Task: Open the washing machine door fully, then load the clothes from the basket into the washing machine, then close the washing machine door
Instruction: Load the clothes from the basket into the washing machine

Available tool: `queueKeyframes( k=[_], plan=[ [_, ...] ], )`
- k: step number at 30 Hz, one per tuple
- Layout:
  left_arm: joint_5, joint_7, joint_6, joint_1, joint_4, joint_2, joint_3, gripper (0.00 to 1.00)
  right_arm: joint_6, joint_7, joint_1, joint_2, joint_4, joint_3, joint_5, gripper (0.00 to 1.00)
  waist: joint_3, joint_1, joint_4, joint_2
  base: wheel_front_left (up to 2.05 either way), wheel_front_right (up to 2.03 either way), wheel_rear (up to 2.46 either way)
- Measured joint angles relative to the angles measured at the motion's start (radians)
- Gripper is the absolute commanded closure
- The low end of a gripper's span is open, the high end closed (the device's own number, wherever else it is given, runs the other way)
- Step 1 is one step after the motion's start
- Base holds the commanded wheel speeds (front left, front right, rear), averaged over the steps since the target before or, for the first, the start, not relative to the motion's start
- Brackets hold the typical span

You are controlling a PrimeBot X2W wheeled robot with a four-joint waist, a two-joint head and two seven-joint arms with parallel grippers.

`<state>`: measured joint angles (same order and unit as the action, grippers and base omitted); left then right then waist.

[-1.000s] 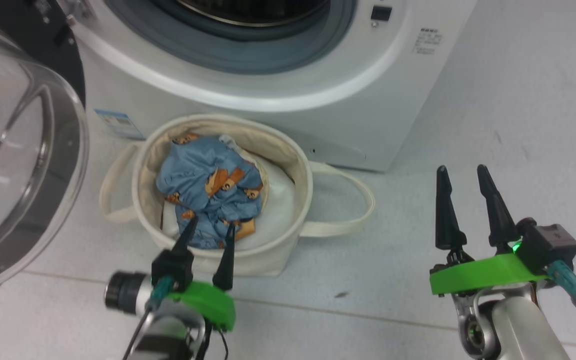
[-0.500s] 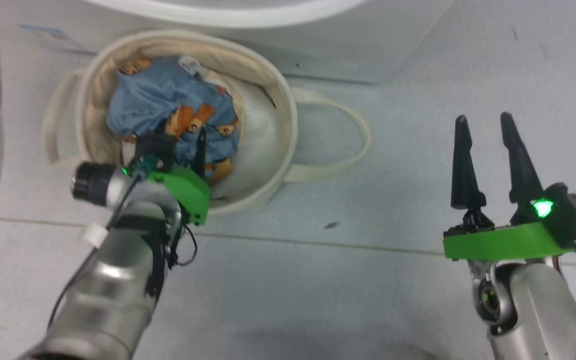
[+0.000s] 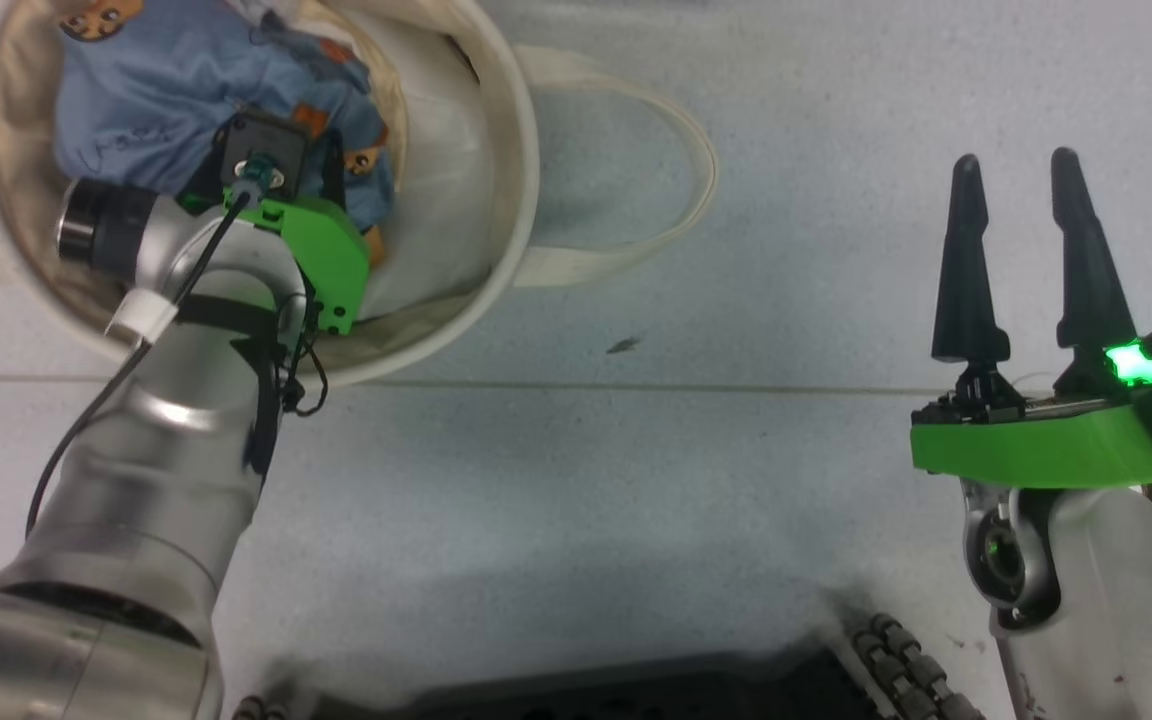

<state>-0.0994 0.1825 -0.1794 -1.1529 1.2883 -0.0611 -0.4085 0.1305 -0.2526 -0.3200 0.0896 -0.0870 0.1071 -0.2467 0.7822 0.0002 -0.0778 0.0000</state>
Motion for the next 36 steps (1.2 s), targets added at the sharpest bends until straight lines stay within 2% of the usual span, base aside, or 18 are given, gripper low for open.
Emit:
queueKeyframes(
  k=[4,5,6,9,10,11,17,21,23,30,31,35,36],
  plan=[
    [0.029,-0.063,-0.048,-0.03,0.005,-0.007,-0.03,0.0,0.0,-0.002,-0.013,0.0,-0.019,-0.002,0.0,0.0,0.051,0.0,-0.01,0.0,0.0,0.0,0.0],
    [0.052,-0.092,-0.088,-0.041,0.007,-0.017,-0.047,0.0,0.0,-0.004,-0.02,0.0,-0.023,-0.002,0.0,0.0,0.071,0.0,-0.014,0.0,0.0,0.0,0.0],
    [0.068,-0.101,-0.11,-0.045,0.007,-0.026,-0.064,0.0,0.0,-0.004,-0.025,0.0,-0.024,-0.001,0.0,0.0,0.079,0.0,-0.016,0.0,0.0,0.0,0.0],
    [0.092,-0.14,-0.155,-0.058,0.009,-0.039,-0.082,0.0,0.0,-0.004,-0.027,0.0,-0.03,-0.002,0.006,0.0,0.096,-0.0001,-0.019,0.0,0.0,0.0,0.0],
    [0.092,-0.142,-0.162,-0.061,0.008,-0.039,-0.082,0.95,0.0,-0.004,-0.027,0.0,-0.031,-0.001,0.009,0.0,0.099,-0.0001,-0.018,0.0,0.0,0.0,0.0],
    [0.09,-0.144,-0.165,-0.063,0.008,-0.038,-0.082,1.0,0.0,-0.004,-0.027,0.0,-0.033,-0.001,0.009,0.0,0.101,-0.0001,-0.016,0.0,0.0,0.0,0.0],
    [0.075,-0.088,-0.17,-0.063,0.01,-0.035,-0.077,1.0,0.0,-0.004,-0.028,0.002,-0.035,-0.002,0.009,0.0,0.091,-0.0001,0.002,0.0,0.0,0.0,0.0],
    [0.024,0.041,-0.163,-0.056,-0.007,-0.03,-0.052,1.0,0.0,-0.004,-0.037,0.004,-0.034,0.005,0.007,0.0,0.059,-0.0001,0.015,0.0,0.0,0.0,0.0],
    [0.015,0.065,-0.164,-0.045,-0.045,-0.029,-0.042,1.0,0.0,-0.004,-0.045,0.009,-0.03,0.007,0.007,0.0,0.037,-0.0002,0.023,0.0,0.0,0.0,0.0],
    [0.025,0.067,-0.202,0.13,-0.405,-0.043,-0.043,1.0,0.0,-0.004,-0.045,0.013,0.005,0.018,-0.001,0.0,-0.067,-0.0002,0.06,0.0,0.0,0.0,0.0],
    [0.025,0.067,-0.202,0.13,-0.405,-0.043,-0.043,1.0,0.0,-0.004,-0.045,0.013,0.005,0.018,-0.001,0.0,-0.067,-0.0002,0.06,0.0,0.0,0.0,0.0],
    [0.036,0.067,-0.226,0.258,-0.59,-0.07,-0.046,1.0,0.0,-0.004,-0.041,0.013,0.025,0.032,-0.002,0.0,-0.141,-0.0003,0.081,0.0,0.0,0.0,0.0],
    [0.036,0.067,-0.234,0.316,-0.681,-0.078,-0.038,1.0,0.0,-0.004,-0.038,0.013,0.036,0.037,-0.007,0.0,-0.181,-0.0004,0.091,0.0001,0.0,0.0,0.0]
  ],
)
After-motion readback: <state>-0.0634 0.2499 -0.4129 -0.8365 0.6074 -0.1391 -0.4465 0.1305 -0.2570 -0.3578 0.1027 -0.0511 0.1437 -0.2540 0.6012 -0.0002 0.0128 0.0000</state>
